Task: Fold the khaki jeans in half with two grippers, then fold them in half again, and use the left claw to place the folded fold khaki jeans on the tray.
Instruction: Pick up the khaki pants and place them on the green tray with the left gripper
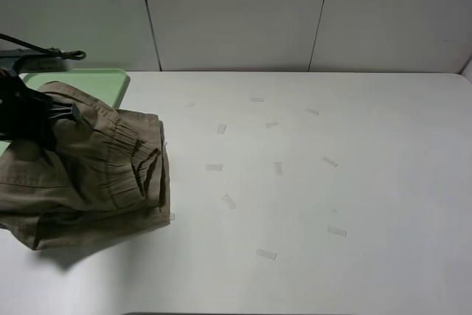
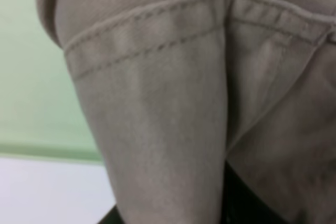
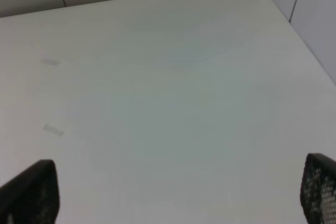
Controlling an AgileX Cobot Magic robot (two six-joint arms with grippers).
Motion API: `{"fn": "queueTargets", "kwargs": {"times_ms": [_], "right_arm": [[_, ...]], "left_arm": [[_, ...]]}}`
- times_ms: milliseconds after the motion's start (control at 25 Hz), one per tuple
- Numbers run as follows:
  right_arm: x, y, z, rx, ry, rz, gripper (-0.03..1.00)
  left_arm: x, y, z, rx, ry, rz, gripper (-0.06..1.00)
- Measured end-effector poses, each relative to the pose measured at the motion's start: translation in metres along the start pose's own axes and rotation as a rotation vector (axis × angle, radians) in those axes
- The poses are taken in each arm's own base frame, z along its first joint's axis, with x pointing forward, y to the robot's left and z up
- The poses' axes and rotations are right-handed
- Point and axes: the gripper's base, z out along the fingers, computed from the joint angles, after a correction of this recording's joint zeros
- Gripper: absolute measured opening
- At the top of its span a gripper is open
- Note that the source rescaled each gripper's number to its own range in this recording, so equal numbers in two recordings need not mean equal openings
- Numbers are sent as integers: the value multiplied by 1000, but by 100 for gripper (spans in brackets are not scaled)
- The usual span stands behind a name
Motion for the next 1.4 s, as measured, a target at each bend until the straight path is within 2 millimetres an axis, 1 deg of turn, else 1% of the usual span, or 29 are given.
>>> {"fn": "queueTargets", "kwargs": {"times_ms": [320,400,520,720,880,1000,1160,1240,1400], "right_arm": [[0,0,0,0,0,0,100],[0,0,0,0,0,0,100],[0,0,0,0,0,0,100],[0,0,0,0,0,0,100],[0,0,0,0,0,0,100],[0,0,0,0,0,0,100],[0,0,0,0,0,0,100],[0,0,0,0,0,0,100],[0,0,0,0,0,0,100]], "left_arm": [[-27,53,-12,-49,-122,4,15],[-33,64,-10,-61,-141,4,15],[-46,74,4,-70,-133,-10,15],[-72,82,33,-74,-121,1,15],[-94,87,44,-86,-137,38,15],[-105,90,53,-97,-141,57,15],[-114,92,62,-115,-142,94,15],[-115,93,67,-128,-140,122,15],[-116,96,67,-159,-134,168,15]]}}
